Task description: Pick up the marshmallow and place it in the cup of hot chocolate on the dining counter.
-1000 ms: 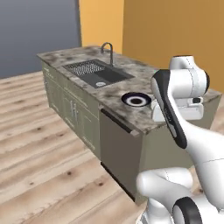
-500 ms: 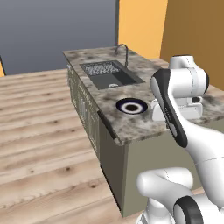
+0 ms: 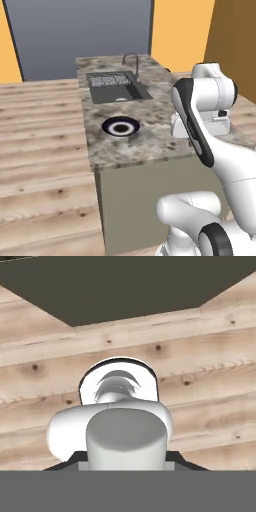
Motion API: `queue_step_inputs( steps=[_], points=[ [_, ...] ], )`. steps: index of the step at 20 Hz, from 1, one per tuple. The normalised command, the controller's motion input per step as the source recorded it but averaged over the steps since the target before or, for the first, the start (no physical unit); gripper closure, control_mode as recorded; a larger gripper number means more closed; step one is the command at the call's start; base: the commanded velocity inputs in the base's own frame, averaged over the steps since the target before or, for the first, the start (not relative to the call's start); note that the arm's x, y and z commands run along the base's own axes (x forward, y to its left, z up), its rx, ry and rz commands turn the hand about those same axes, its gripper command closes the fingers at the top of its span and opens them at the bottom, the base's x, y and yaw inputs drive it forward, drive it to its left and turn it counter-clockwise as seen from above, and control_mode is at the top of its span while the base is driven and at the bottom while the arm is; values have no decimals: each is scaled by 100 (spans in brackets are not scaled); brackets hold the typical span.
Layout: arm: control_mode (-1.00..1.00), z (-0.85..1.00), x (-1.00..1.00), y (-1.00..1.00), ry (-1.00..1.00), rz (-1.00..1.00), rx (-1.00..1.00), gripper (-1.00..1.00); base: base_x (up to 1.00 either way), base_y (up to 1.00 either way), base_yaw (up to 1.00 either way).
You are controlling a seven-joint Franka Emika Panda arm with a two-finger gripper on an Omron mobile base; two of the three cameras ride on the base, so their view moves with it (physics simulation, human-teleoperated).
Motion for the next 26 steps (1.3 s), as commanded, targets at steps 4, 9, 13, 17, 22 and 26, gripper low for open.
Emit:
queue_step_inputs(
  steps=[4, 9, 13, 17, 22, 26],
  points=[
    [100, 0, 0, 0, 0, 0, 0, 100, -27, -100, 17],
    [100, 0, 0, 0, 0, 0, 0, 100, -29, -100, 19],
    [100, 0, 0, 0, 0, 0, 0, 100, -29, -100, 22],
    [100, 0, 0, 0, 0, 0, 0, 100, -24, -100, 23],
    [100, 0, 0, 0, 0, 0, 0, 100, -17, -100, 25],
    [100, 0, 0, 0, 0, 0, 0, 100, -21, -100, 28]
  ],
)
